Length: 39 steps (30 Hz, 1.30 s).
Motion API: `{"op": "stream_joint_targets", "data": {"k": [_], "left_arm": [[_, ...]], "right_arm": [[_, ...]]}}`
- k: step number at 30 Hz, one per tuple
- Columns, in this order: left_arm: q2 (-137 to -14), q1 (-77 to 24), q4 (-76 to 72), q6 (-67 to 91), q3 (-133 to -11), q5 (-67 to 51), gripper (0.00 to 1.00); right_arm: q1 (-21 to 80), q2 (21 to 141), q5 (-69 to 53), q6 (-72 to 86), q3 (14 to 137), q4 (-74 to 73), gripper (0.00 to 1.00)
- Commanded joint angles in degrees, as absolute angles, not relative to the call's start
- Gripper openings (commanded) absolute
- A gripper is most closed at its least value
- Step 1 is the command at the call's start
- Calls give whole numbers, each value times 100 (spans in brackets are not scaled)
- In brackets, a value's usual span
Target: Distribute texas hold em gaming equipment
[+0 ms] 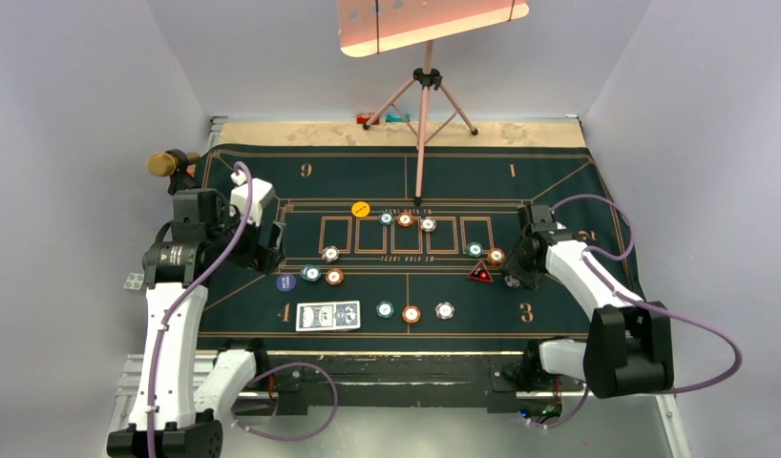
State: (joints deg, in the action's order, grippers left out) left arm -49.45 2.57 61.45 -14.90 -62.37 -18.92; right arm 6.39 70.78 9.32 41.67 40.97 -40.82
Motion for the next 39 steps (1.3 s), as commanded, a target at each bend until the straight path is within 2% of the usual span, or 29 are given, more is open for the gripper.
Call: {"op": "stream_joint_targets", "data": {"k": [1,3,5,8,12,15,25,31,39], "left_arm": [[-4995,282,5950,-1690,-6302,-2048,100],[-4993,285,5947,-1733,-6275,-2083,100],[-4999,285,5946,-1765,-6251,-2169,100],[-5040,286,5959,-1804,-6239,-2266,100],[-5094,273,6055,-1954,-6266,-2488,100],[-5113,273,6075,-2002,-6253,-2541,100],[-5361,52,6443,-2304,-6324,-2627,100],[-5484,-1021,6458,-2447,-6194,-2298,100],[-5846,-2294,6263,-3288,-5428,-1741,100]], "right_arm": [[535,7261,852,4375,3967,-3575,0],[507,7357,890,4429,3910,-3453,3],[504,7469,884,4474,3935,-3385,12],[508,7669,815,4516,3999,-3359,28],[502,7789,721,4540,3972,-3348,58],[504,7672,724,4551,3959,-3407,69],[520,6631,838,4169,4632,-4008,78],[935,6060,437,3795,4791,-3801,81],[1762,6224,49,3303,5216,-3279,82]]}}
